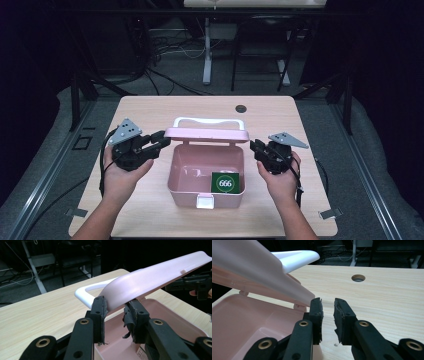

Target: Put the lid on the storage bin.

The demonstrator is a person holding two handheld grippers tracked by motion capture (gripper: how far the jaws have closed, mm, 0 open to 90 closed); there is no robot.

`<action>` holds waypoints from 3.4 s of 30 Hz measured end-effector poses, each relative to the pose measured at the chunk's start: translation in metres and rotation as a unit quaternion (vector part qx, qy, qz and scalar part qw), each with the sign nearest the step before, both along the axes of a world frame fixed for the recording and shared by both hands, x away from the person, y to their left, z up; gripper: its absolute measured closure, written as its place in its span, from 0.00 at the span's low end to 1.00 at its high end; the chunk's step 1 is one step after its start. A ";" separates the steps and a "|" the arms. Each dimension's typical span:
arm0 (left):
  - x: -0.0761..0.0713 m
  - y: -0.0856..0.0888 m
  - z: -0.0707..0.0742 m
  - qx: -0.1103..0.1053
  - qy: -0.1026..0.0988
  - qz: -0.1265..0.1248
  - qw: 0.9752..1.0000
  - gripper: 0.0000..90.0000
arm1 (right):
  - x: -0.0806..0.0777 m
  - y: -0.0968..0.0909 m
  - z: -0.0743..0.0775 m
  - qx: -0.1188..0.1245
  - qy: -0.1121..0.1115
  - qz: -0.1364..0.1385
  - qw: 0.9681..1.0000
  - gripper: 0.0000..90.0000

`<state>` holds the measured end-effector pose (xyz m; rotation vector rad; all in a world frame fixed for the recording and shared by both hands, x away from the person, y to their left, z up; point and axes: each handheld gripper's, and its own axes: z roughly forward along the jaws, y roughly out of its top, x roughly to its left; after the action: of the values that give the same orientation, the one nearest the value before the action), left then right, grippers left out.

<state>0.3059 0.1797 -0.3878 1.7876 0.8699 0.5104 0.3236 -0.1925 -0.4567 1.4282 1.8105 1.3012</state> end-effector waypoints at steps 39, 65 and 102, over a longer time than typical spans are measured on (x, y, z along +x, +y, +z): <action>-0.027 0.006 -0.026 0.000 0.018 -0.020 1.000 0.74 | 0.010 -0.008 -0.004 -0.014 -0.003 -0.017 1.000 0.46; -0.044 0.012 -0.047 0.002 0.028 -0.033 0.999 0.73 | 0.014 -0.009 -0.007 -0.030 0.016 -0.019 0.999 0.41; -0.065 0.025 -0.100 0.017 0.080 -0.033 0.996 0.74 | 0.015 -0.012 -0.008 -0.026 0.015 -0.023 0.999 0.42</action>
<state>0.2411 0.2043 -0.4876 1.9015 0.9125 0.3447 0.3382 -0.2045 -0.4652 1.4601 1.8059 1.2066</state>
